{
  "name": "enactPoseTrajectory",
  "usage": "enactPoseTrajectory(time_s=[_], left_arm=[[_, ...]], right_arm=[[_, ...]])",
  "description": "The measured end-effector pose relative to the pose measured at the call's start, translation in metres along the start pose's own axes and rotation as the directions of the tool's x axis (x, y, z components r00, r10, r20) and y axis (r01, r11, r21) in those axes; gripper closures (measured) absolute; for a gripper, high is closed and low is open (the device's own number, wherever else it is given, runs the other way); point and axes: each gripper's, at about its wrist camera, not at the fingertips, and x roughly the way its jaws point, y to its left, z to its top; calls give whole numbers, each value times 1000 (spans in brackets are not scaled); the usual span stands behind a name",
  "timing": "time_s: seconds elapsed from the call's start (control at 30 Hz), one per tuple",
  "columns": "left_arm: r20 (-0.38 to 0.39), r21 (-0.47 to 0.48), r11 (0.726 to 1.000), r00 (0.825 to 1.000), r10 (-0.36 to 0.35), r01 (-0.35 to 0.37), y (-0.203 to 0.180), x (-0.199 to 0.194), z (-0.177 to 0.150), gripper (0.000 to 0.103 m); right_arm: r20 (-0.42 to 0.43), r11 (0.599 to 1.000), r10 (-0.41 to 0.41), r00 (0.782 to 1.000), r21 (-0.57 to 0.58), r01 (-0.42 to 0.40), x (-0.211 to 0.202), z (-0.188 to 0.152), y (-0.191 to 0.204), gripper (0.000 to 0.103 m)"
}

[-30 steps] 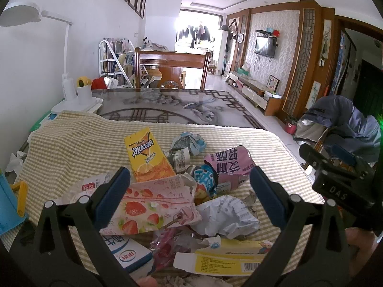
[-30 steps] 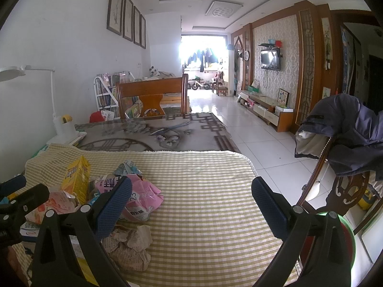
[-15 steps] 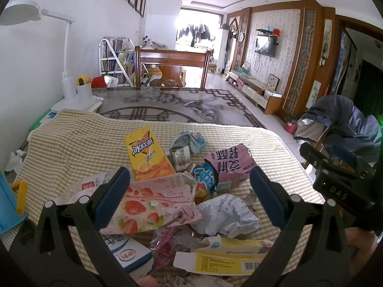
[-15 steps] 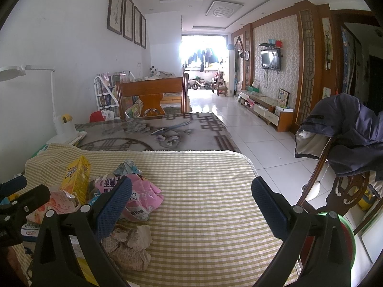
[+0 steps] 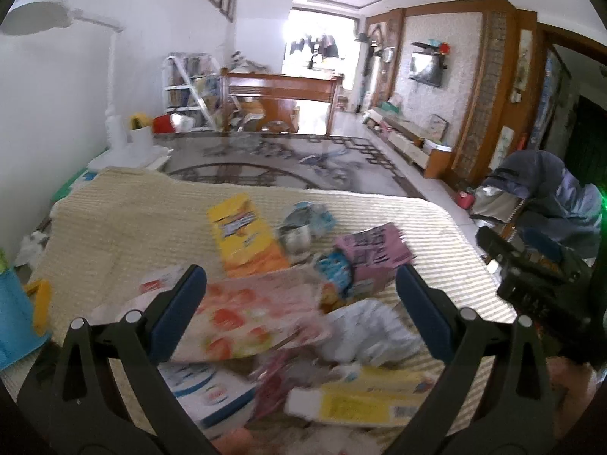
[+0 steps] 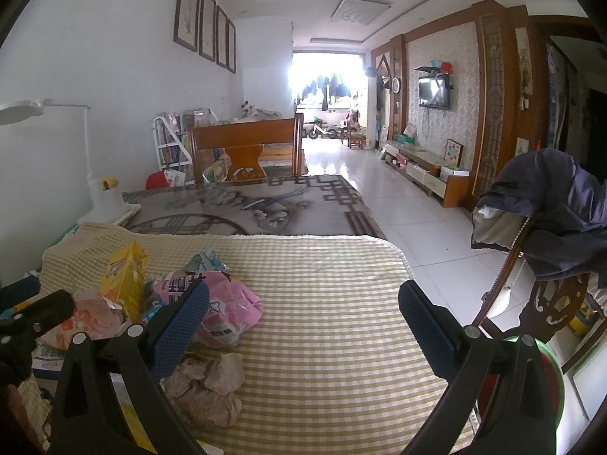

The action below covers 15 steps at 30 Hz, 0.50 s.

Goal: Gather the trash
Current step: 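Grasp the white carton with the left tool while the right tool grasps the pink bag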

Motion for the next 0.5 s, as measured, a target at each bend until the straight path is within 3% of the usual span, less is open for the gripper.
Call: enactPoseTrajectory(time_s=[0.1, 0.17, 0.27, 0.4, 0.5], left_arm=[[-33, -119, 990, 997, 73, -77, 30, -11, -12, 5], [-71, -196, 976, 994, 86, -98, 47, -13, -19, 5], [-173, -323, 935, 980, 96, -149, 75, -11, -43, 6], [-307, -460, 878, 951, -16, -134, 90, 3, -71, 9], [-357, -513, 851, 930, -94, -111, 88, 14, -85, 10]], right_arm=[[-10, 1000, 20, 1000, 15, -20, -1, -2, -3, 7], [-5, 1000, 27, 1000, 16, -26, -3, -1, -4, 7], [-13, 999, 41, 999, 21, -40, -1, 2, -1, 7], [-18, 998, 58, 998, 22, -58, -2, 4, 0, 7], [-25, 997, 70, 997, 23, -70, 0, 5, 3, 7]])
